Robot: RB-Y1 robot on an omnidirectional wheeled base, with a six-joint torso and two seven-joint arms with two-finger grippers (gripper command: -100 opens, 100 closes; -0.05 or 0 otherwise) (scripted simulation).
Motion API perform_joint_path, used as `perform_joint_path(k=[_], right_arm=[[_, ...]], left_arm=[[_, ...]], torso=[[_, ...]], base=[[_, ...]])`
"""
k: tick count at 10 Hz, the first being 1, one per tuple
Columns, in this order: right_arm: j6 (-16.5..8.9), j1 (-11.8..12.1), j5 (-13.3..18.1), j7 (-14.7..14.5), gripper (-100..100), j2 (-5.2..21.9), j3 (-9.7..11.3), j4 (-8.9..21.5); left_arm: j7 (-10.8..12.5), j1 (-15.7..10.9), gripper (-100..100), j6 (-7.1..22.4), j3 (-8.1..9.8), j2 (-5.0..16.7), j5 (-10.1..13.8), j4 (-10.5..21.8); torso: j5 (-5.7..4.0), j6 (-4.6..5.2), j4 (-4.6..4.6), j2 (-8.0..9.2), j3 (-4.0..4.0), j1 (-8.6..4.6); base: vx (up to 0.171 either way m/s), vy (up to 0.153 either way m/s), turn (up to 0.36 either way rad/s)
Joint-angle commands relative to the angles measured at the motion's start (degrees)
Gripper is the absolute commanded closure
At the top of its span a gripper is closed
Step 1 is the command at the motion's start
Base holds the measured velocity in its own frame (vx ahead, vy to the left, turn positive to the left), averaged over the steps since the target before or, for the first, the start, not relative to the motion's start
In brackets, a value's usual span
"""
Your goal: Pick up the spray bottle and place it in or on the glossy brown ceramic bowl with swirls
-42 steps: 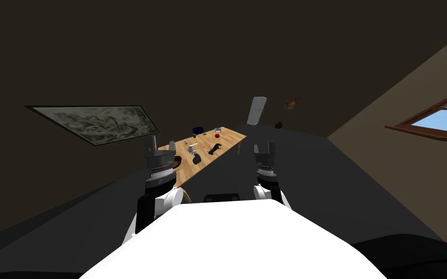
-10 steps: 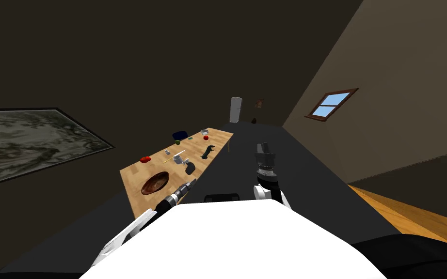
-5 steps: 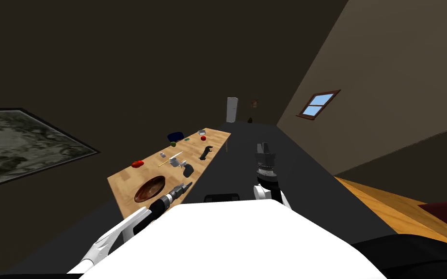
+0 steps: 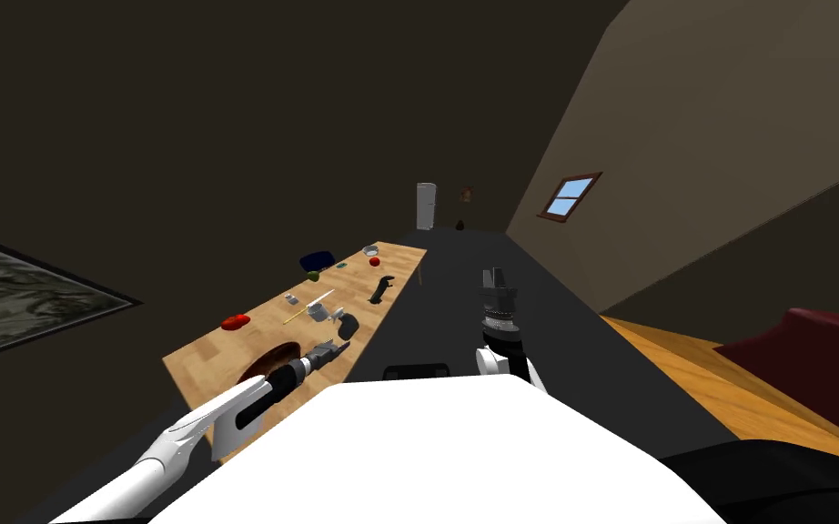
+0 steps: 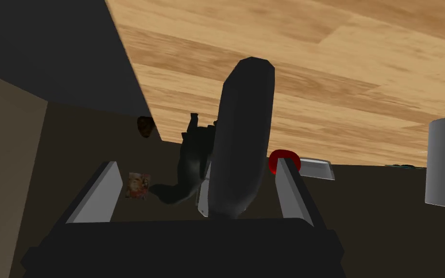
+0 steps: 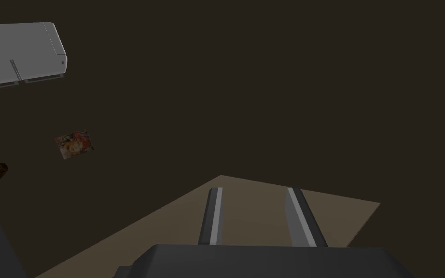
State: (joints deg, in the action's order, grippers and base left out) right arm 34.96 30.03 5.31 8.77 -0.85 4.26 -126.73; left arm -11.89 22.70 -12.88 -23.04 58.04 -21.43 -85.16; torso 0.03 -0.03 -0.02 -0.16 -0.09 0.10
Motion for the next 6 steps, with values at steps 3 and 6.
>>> perform_joint_path(k=[3, 6], right_arm=[[0.0, 0.0, 0.0, 0.0, 0, 0.0, 0.0, 0.0], [0.0, 0.0, 0.0, 0.0, 0, 0.0, 0.0, 0.0]], left_arm=[[-0.1, -3.0, -100, -1.0, -0.58, 4.5, -2.1, 1.9], [0.1, -4.5, -100, -1.4, -0.95, 6.3, -2.7, 2.2]], torso=[[-0.01, 0.0, 0.0, 0.0, 0.0, -0.08], [-0.04, 0.0, 0.0, -0.01, 0.0, -0.19]], base=[[0.008, 0.012, -0.121], [0.008, -0.005, -0.087]])
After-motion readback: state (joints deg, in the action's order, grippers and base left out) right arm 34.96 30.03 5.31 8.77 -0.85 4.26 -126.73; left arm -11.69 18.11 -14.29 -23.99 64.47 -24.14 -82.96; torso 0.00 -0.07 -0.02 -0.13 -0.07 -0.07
